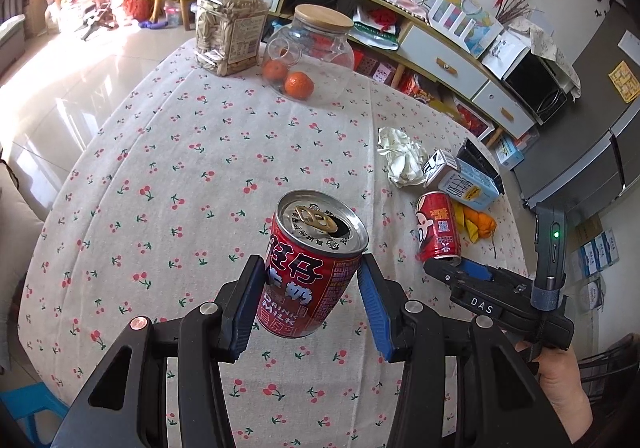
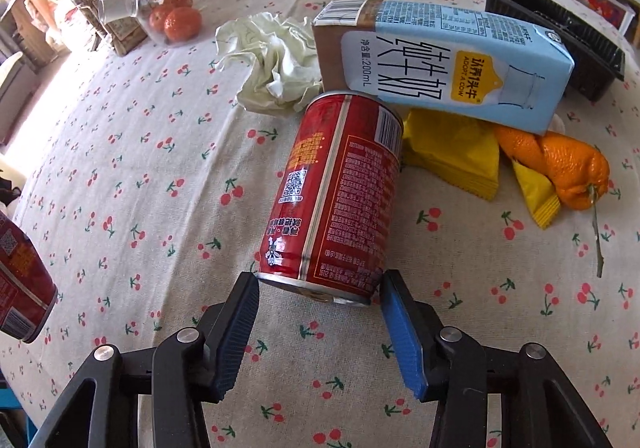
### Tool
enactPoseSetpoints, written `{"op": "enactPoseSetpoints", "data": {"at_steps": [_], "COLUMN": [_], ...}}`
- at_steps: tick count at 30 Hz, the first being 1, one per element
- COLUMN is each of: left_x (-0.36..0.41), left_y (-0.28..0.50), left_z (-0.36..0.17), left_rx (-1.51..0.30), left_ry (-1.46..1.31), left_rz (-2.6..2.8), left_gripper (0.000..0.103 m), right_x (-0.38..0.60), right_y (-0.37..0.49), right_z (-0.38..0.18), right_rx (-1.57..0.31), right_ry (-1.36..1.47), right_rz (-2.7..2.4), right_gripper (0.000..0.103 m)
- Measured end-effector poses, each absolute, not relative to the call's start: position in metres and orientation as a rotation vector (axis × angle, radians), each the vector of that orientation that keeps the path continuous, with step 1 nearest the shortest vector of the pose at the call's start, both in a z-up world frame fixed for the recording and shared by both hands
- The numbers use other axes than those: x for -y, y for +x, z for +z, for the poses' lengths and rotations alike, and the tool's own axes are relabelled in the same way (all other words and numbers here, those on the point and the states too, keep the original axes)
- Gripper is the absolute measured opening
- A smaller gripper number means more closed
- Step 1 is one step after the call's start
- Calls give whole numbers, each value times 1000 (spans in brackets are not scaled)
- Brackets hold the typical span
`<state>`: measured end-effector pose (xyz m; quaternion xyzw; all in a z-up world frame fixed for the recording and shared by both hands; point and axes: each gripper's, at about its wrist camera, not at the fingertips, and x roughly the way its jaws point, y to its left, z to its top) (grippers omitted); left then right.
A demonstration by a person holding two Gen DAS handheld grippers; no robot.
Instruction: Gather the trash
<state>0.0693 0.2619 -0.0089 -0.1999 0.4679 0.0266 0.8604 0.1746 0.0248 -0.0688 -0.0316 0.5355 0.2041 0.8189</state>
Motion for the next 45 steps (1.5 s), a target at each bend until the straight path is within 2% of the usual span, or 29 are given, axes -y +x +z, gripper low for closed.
{"op": "enactPoseSetpoints", "data": {"at_steps": [12,13,14,15,21,23,24,25,29,34,35,45], "left_x": [-226,-222,-219,-215,-202,-202,-202,-203,-205,-208,-209,-225], "left_y": [79,79,80,81,84,84,83,83,85,85,85,78], "left_z": [-2,-2,-2,-1,-1,-2,-3,-3,-7,-8,-8,-16], "left_rx": [-982,-982,-983,-984,-988,-991,-993,-996,-1008,-1012,-1011,-1030], "left_ry": [-361,-355,-350,-345,-327,-326,-325,-325,-321,-324,-324,-323], "left_rz": [10,6,2,-2,-8,-4,0,2,11,14,16,45], "left_gripper": [51,51,51,51,51,51,51,51,51,51,51,51], "right_x": [24,31,39,46,75,83,88,90,90,70,64,7], "right_y": [125,122,119,116,108,106,106,106,104,104,105,124], "right_z": [-15,-11,-7,-2,-5,-9,-10,-11,-13,-20,-22,-58], "right_rx": [-1046,-1039,-1031,-1027,-1032,-1043,-1049,-1051,-1059,-1091,-1114,-1236], "right_ry": [-145,-144,-129,-115,-161,-129,-109,-92,-77,-33,-14,75], "right_rz": [525,527,541,544,507,510,512,516,532,556,562,498], "right_gripper": [53,24,3,2,12,33,56,66,68,88,89,88]}}
